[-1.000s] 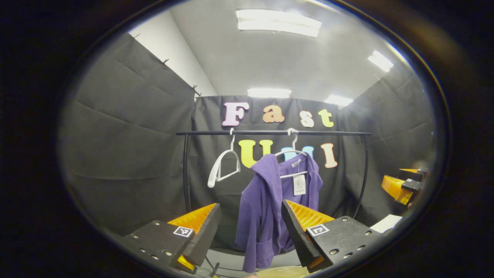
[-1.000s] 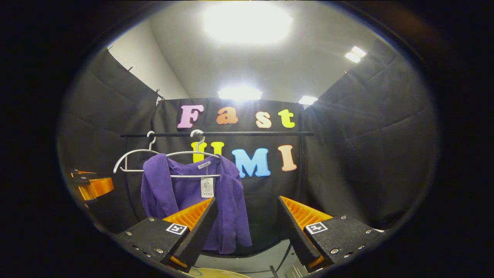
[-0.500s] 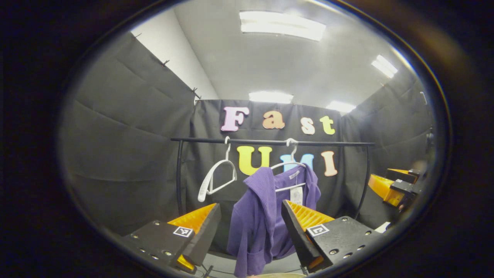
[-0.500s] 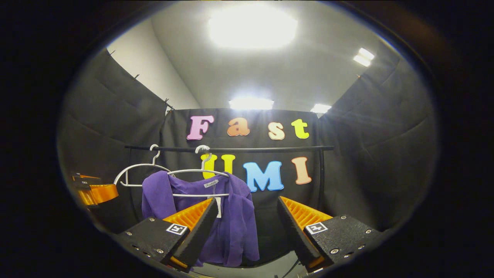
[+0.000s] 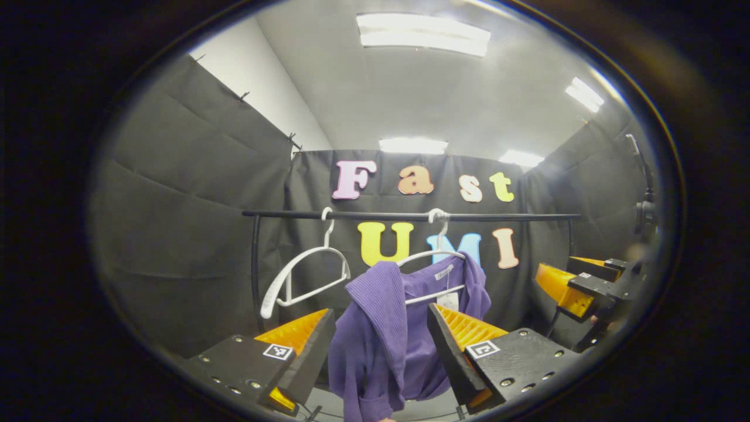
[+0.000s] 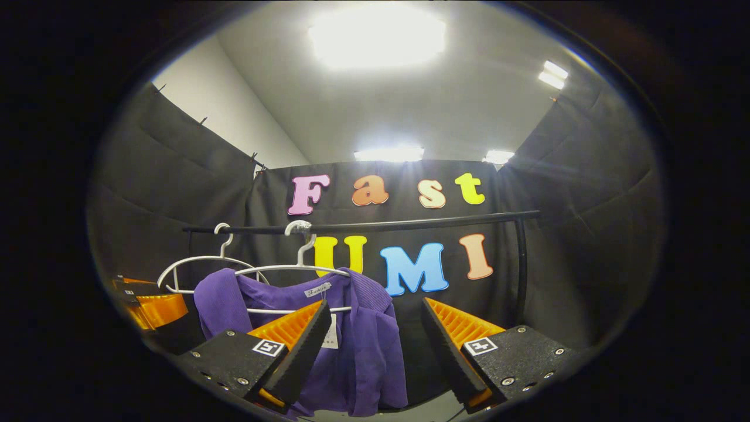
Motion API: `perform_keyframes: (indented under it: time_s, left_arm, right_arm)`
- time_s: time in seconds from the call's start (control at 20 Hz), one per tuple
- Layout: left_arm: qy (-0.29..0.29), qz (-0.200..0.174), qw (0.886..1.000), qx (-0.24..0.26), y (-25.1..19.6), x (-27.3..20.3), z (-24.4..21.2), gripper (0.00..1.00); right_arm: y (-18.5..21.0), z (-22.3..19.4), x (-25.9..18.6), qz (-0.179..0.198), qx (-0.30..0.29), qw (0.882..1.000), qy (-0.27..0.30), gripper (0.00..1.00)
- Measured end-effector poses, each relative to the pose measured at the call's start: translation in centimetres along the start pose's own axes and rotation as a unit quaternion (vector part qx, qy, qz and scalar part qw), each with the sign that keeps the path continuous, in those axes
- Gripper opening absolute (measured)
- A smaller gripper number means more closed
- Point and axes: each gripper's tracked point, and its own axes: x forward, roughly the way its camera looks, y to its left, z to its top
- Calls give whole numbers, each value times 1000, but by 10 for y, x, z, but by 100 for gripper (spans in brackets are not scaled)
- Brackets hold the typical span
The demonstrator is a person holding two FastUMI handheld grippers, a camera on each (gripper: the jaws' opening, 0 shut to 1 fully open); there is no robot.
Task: Grasp the clothes on the hanger with both hands and then place them into the laundry hamper below.
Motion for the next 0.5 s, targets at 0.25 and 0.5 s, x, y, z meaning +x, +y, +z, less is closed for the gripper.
perform_keyframes:
  time_s: [0.25, 0.5]
  left_arm:
    - [28, 21, 999, 3, -9, 33, -27, 90]
    - [49, 49, 998, 7, -7, 64, -49, 91]
  right_arm:
    - [0, -16, 34, 19, 18, 1000, 13, 95]
    - [6, -36, 73, 37, 38, 998, 30, 95]
